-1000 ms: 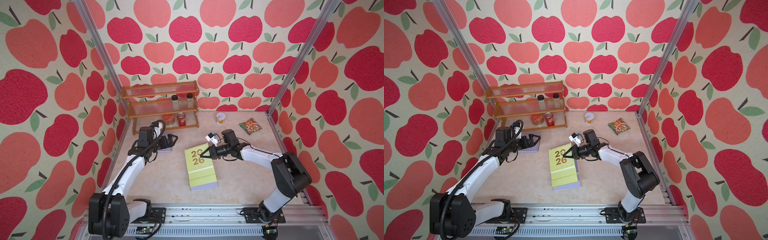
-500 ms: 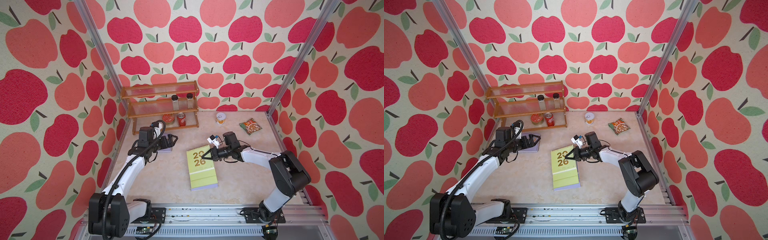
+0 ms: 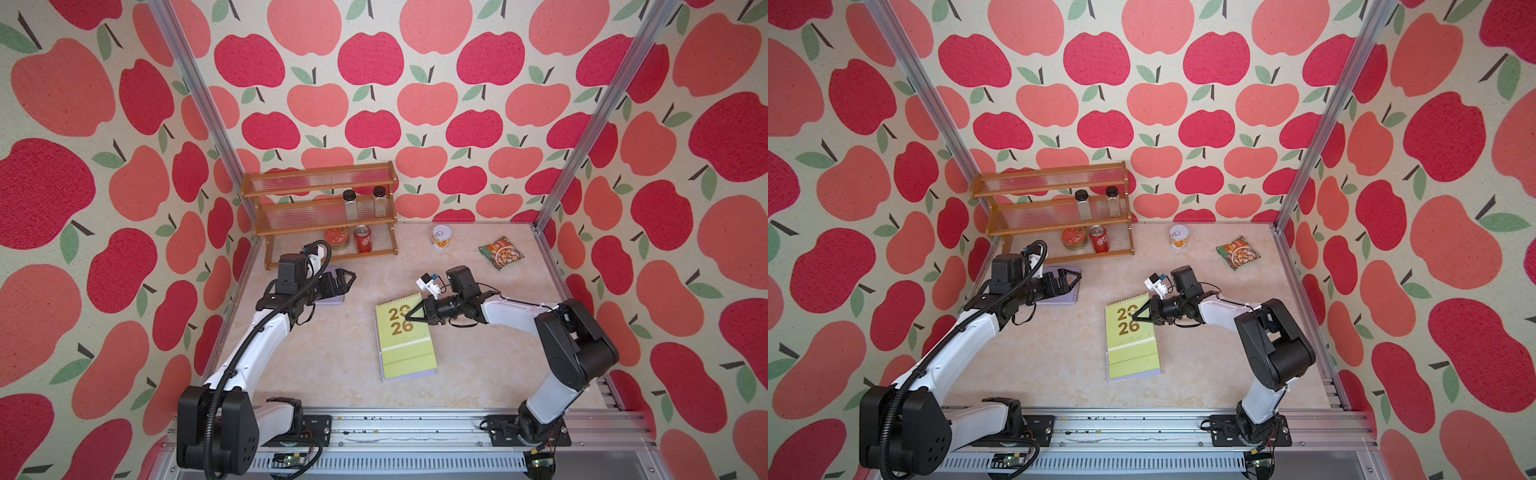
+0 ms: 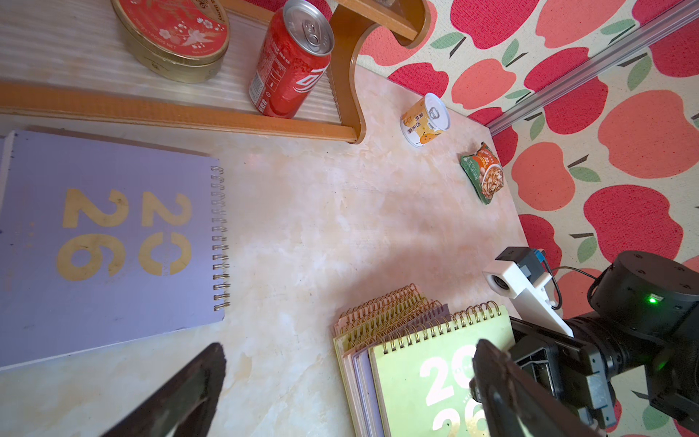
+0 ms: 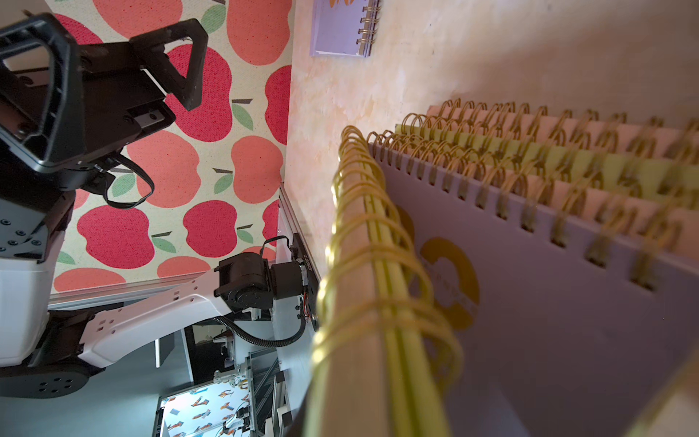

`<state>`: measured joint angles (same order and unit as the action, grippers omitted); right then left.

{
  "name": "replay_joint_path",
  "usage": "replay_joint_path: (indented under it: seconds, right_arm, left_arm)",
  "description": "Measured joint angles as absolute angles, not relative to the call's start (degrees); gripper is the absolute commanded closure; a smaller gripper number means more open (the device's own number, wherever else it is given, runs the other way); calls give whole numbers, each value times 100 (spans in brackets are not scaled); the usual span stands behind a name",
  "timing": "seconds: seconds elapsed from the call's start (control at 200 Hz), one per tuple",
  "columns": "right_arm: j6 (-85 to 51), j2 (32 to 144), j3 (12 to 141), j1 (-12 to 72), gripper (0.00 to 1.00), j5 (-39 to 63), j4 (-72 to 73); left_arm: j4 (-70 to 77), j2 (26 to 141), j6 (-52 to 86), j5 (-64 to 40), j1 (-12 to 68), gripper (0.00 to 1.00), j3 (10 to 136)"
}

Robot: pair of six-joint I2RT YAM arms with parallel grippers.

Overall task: Stack the calendars
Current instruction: Place the calendar at the calendar.

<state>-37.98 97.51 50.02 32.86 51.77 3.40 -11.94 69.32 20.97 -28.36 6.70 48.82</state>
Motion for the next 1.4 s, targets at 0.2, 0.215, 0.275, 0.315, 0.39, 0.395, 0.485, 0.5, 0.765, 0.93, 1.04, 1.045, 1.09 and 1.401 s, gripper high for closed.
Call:
replay_joint_path:
  seconds: [0.2, 0.215, 0.275, 0.315, 0.39, 0.395, 0.485, 0.5, 0.765, 0.93, 1.04, 1.045, 1.09, 1.401]
  right_arm:
    - [-3385, 9751, 5144, 3286, 43, 4851, -351]
    - [-3378, 9751, 5162, 3286, 43, 4821, -405]
    - [-3247, 9747, 5264, 3286, 40, 4685, -659]
    - [-3164, 9738, 5339, 3286, 39, 4574, -834]
    - [-2998, 9690, 5522, 3286, 37, 4276, -1249]
    - [-2989, 9686, 5542, 3286, 37, 4244, -1293]
    - [-2797, 9625, 5798, 3286, 36, 3743, -1844]
    - [-2770, 9616, 5837, 3286, 36, 3660, -1929]
    - [-2552, 9513, 6025, 3376, 33, 2397, -2926]
    - [-2477, 9513, 6318, 3767, 33, 1903, -3323]
    - [-2440, 9513, 6475, 3994, 33, 1695, -3428]
    - [-2440, 9513, 6477, 3999, 33, 1691, -3430]
    - [-2440, 9513, 6514, 4056, 33, 1627, -3463]
    - [-2440, 9515, 6720, 4202, 33, 1435, -3575]
  left_arm:
    - [-1234, 6932, 2082, -2836, 694, 0, 4930]
    - [-1238, 6932, 2082, -2836, 698, 0, 4936]
    - [-1245, 6932, 2073, -2836, 703, 0, 4952]
    - [-1251, 6932, 2051, -2836, 709, 0, 4952]
    - [-1280, 6932, 2014, -2836, 718, 0, 4952]
    - [-1280, 6932, 2016, -2836, 718, 0, 4952]
    - [-1317, 6932, 1994, -2836, 725, 0, 4952]
    - [-1319, 6932, 1994, -2836, 725, 0, 4952]
    - [-1352, 6932, 1977, -2834, 729, 0, 4954]
    - [-1352, 6932, 1979, -2834, 729, 0, 4954]
    - [-1352, 6932, 1977, -2834, 729, 0, 4954]
    - [-1352, 6932, 1977, -2834, 729, 0, 4954]
    - [-1354, 6932, 1977, -2834, 729, 0, 4954]
    - [-1398, 6862, 1979, -2792, 729, 0, 4954]
